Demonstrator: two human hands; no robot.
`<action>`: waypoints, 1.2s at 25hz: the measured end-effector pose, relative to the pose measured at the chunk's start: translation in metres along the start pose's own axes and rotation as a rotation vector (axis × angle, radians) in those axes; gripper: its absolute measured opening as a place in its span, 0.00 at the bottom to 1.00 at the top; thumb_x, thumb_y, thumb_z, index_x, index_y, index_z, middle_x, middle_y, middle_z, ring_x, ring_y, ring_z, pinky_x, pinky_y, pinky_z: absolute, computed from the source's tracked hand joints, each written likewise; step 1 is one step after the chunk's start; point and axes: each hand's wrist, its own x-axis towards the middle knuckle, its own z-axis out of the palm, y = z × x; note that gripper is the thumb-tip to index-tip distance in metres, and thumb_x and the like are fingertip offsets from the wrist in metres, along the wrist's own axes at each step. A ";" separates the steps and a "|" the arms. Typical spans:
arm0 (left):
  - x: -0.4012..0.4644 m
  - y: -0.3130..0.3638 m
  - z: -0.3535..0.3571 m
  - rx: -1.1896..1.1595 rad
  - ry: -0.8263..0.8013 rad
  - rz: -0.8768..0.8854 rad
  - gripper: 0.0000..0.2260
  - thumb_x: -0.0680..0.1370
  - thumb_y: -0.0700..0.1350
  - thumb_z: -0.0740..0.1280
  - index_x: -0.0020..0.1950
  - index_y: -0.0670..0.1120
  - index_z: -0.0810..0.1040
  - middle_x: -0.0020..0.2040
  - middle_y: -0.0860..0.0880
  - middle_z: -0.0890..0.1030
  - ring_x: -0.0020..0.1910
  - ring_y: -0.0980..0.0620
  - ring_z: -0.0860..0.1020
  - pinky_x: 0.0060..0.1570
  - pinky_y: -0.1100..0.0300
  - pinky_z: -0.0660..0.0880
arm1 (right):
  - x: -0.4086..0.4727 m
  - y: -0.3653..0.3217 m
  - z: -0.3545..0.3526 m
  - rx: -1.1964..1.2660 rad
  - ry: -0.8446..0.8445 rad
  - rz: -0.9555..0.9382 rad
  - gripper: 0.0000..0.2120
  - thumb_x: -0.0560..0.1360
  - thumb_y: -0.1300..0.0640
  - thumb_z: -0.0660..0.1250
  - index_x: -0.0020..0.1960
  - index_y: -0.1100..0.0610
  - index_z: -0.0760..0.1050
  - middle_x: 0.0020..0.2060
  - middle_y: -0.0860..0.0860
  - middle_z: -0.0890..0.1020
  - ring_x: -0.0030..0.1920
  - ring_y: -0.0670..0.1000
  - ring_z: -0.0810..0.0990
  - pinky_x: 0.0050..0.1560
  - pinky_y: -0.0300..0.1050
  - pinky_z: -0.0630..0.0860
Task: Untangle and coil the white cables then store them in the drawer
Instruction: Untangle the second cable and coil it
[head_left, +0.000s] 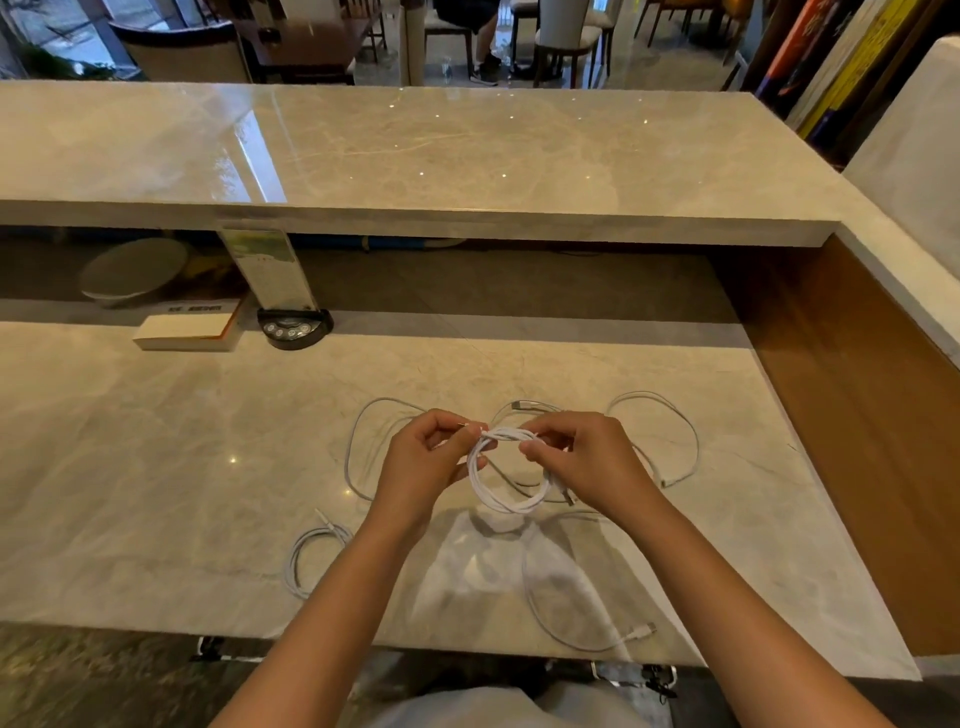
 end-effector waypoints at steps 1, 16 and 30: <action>-0.003 0.000 -0.008 -0.001 -0.010 -0.041 0.04 0.75 0.38 0.67 0.48 0.44 0.78 0.46 0.44 0.84 0.44 0.51 0.84 0.44 0.58 0.81 | 0.002 -0.002 0.007 0.049 0.013 0.019 0.04 0.71 0.59 0.71 0.44 0.54 0.84 0.33 0.47 0.81 0.33 0.44 0.77 0.37 0.36 0.72; -0.075 -0.043 -0.131 0.038 0.551 -0.049 0.12 0.73 0.31 0.66 0.52 0.45 0.82 0.45 0.48 0.85 0.42 0.55 0.83 0.41 0.63 0.80 | 0.000 -0.059 0.141 0.305 -0.333 0.133 0.04 0.71 0.62 0.70 0.45 0.59 0.78 0.31 0.49 0.80 0.27 0.51 0.82 0.34 0.41 0.79; -0.035 -0.081 -0.172 0.608 0.480 -0.193 0.12 0.71 0.36 0.69 0.53 0.46 0.83 0.41 0.52 0.81 0.37 0.61 0.75 0.34 0.75 0.69 | 0.003 -0.033 0.215 0.144 -0.336 0.234 0.02 0.71 0.61 0.69 0.43 0.58 0.76 0.34 0.53 0.80 0.32 0.52 0.82 0.39 0.49 0.82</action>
